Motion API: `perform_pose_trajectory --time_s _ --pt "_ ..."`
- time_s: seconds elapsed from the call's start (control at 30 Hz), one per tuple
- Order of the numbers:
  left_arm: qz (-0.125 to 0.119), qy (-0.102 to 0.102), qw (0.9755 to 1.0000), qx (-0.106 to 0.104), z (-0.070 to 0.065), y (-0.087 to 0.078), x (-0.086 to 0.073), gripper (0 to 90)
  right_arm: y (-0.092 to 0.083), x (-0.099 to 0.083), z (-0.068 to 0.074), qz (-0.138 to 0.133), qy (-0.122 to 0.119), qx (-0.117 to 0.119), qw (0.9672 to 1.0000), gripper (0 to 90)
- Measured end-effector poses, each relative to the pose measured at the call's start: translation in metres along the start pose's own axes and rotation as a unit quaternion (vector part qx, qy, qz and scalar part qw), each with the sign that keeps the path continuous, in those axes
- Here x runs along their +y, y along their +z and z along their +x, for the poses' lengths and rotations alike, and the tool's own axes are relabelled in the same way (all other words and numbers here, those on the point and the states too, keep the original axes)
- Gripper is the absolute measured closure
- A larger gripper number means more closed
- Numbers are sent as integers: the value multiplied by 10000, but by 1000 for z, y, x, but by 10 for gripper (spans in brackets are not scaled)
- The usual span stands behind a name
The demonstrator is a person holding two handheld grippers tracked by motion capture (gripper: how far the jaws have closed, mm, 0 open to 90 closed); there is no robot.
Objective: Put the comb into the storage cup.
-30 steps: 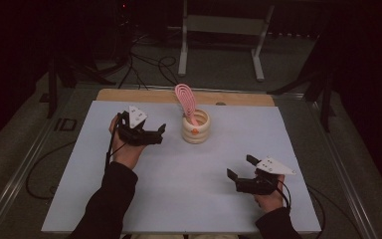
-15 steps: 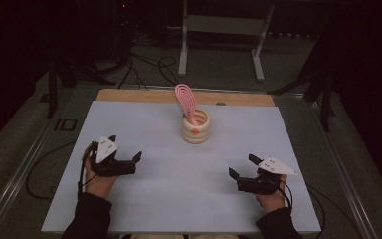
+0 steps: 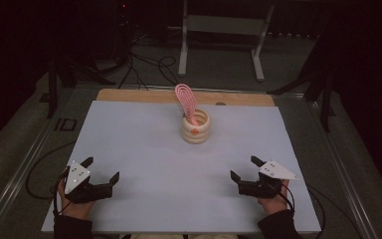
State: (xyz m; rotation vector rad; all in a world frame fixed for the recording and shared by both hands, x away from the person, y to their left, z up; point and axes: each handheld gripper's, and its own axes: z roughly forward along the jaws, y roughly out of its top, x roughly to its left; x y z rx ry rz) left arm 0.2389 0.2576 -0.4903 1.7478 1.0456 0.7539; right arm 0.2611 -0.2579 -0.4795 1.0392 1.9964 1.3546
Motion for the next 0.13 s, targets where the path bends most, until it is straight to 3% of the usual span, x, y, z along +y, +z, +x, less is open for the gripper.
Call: perform_pose_trajectory --time_s 0.13 --pt "74 -71 9999 25 1 5 -3 2 0 -2 0 92 -151 -87 9998 80"
